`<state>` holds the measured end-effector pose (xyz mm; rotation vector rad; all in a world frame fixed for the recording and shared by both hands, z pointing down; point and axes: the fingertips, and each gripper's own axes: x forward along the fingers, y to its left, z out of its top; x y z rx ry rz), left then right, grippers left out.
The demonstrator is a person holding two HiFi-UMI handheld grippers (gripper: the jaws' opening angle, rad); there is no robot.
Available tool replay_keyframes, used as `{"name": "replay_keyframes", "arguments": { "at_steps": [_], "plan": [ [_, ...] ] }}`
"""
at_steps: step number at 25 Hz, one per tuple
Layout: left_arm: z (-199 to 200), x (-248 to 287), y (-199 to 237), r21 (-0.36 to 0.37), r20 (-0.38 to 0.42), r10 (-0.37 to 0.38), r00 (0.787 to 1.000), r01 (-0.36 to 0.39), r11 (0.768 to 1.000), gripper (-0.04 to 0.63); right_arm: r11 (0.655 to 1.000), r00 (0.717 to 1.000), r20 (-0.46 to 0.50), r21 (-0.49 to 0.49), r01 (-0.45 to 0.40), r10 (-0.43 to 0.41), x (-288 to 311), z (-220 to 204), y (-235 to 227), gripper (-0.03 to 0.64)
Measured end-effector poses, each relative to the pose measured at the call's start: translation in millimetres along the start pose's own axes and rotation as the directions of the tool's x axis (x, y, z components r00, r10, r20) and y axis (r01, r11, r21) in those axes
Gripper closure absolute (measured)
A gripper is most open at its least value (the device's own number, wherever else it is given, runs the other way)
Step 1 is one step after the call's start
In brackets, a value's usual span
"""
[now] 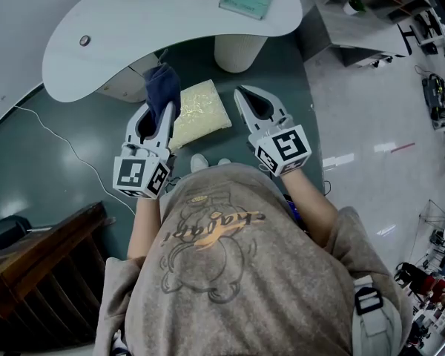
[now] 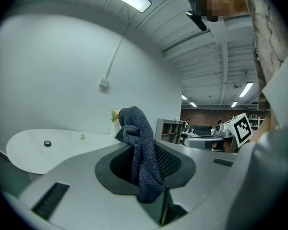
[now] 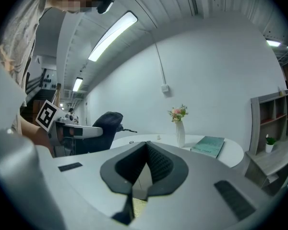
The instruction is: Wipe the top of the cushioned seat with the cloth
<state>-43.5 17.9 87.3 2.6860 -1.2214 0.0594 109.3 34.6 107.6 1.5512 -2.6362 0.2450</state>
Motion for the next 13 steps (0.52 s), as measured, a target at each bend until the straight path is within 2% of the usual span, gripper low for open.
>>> {"name": "replay_keyframes", "arguments": {
  "at_steps": [13],
  "plan": [
    [-1,-20,6,-0.020,0.000,0.041,0.999,-0.041,0.999,0.495,1.000,1.000,-0.009,-0.009,0.000,0.000,-9,-1,12,0.615]
  ]
}}
